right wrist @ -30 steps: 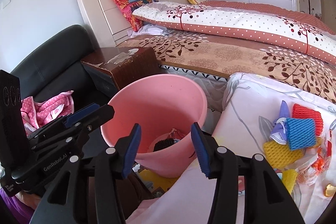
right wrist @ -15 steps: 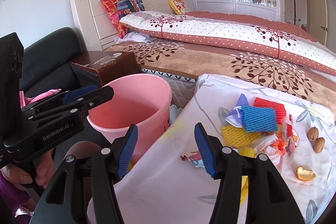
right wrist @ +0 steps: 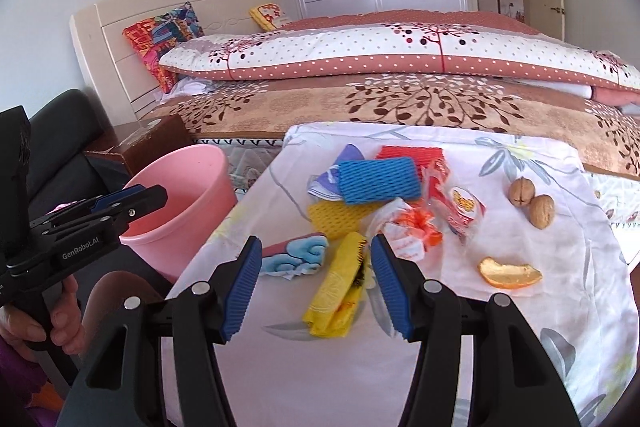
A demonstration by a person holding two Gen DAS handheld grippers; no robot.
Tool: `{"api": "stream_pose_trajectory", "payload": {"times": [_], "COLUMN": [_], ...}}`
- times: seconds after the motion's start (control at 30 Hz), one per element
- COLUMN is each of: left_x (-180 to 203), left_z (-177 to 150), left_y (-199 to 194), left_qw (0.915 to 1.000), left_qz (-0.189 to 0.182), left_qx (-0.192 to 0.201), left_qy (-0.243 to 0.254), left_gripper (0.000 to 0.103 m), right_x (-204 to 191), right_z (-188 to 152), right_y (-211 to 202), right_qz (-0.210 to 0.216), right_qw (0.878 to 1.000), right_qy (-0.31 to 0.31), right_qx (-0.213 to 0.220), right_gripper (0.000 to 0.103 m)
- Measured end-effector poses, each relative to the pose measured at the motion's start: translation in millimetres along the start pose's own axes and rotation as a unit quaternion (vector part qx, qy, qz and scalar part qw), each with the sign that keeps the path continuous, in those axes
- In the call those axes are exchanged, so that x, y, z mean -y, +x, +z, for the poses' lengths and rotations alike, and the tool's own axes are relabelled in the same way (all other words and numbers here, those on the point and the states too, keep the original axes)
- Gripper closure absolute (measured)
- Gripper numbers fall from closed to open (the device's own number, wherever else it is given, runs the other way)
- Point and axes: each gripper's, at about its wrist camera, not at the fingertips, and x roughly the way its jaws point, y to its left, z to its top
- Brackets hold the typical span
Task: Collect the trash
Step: 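Withdraw both tools from the pink bin back over the table, then grasp the pink patterned cloth strip with the left tool while the right grasps the yellow bag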
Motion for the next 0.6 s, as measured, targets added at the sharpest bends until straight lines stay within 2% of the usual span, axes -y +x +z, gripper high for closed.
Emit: {"api": "stream_pose_trajectory", "payload": {"times": [0.3,0.43,0.6], "left_x": [34.0,56.9,78.7], "left_z": [-7.4,-12.8,-18.2], "left_y": [23.9,36.3,60.8], "left_qw": [0.9983,0.9947,0.9843], "left_qz": [-0.038,-0.053,-0.056], "left_qx": [-0.036,-0.05,-0.088], "left_qy": [0.025,0.073,0.142], "left_gripper": [0.062,0.062,0.062], "right_x": [53.9,69.3,74.9], "right_z": [-17.7,-21.1,-22.5], "right_y": [-0.2,1.1,3.4], "right_qz": [-0.034,-0.034,-0.03], "right_qw": [0.998,0.997,0.996], "right_qy": [0.049,0.069,0.073], "right_qx": [-0.019,-0.024,-0.029], "right_gripper": [0.047,0.047,0.047]}}
